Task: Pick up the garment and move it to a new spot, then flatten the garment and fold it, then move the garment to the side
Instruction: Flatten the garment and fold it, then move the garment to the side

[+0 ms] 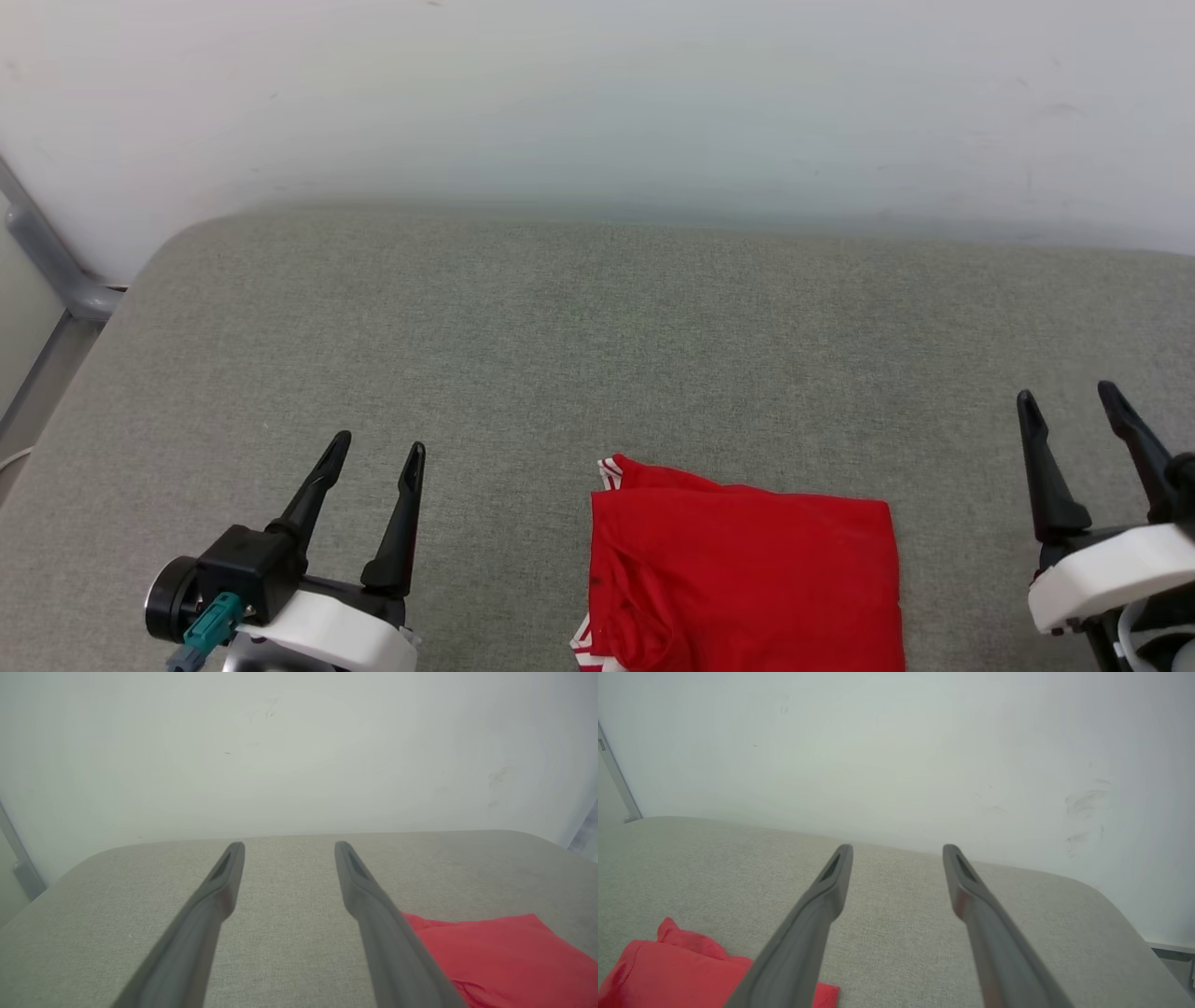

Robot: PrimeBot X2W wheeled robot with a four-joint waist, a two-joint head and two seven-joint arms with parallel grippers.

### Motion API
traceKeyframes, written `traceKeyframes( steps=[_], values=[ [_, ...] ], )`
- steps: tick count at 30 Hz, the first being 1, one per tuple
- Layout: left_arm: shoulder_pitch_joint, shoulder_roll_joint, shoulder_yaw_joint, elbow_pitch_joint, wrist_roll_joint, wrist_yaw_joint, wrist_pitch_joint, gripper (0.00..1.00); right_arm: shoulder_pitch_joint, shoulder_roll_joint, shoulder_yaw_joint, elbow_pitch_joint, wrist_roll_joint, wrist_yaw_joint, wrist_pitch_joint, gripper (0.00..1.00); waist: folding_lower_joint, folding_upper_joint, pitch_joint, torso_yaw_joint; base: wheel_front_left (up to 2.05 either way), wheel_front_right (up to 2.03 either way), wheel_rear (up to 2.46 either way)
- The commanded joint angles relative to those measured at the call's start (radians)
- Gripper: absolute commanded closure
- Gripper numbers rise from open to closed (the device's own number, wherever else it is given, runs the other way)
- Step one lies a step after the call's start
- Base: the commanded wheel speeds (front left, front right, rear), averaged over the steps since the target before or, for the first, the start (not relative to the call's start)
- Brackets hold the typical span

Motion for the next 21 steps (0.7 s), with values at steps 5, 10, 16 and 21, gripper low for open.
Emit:
traceKeyframes(
  steps=[5, 10, 16, 21],
  values=[
    [0.025, -0.025, 0.023, -0.001, 0.024, -0.022, -0.002, 0.00, 0.057, 0.063, -0.019, -0.022, -0.031, -0.001, -0.050, 0.00, 0.0000, 0.0000, -0.003, 0.003, 0.00, 0.00, 0.00],
    [0.031, -0.045, 0.037, 0.007, 0.045, -0.042, -0.002, 0.00, 0.077, 0.096, -0.026, -0.003, -0.044, -0.001, -0.078, 0.00, 0.0000, 0.0000, -0.006, 0.006, 0.00, 0.00, 0.00],
    [0.042, -0.065, 0.057, 0.012, 0.067, -0.062, -0.002, 0.00, 0.082, 0.110, -0.025, 0.009, -0.047, -0.001, -0.089, 0.00, 0.0000, 0.0000, -0.008, 0.007, 0.00, 0.00, 0.00],
    [0.042, -0.075, 0.068, 0.015, 0.084, -0.074, -0.002, 0.00, 0.077, 0.109, -0.027, 0.010, -0.037, -0.001, -0.077, 0.00, 0.0000, 0.0000, -0.010, 0.008, 0.00, 0.00, 0.00]
  ],
)
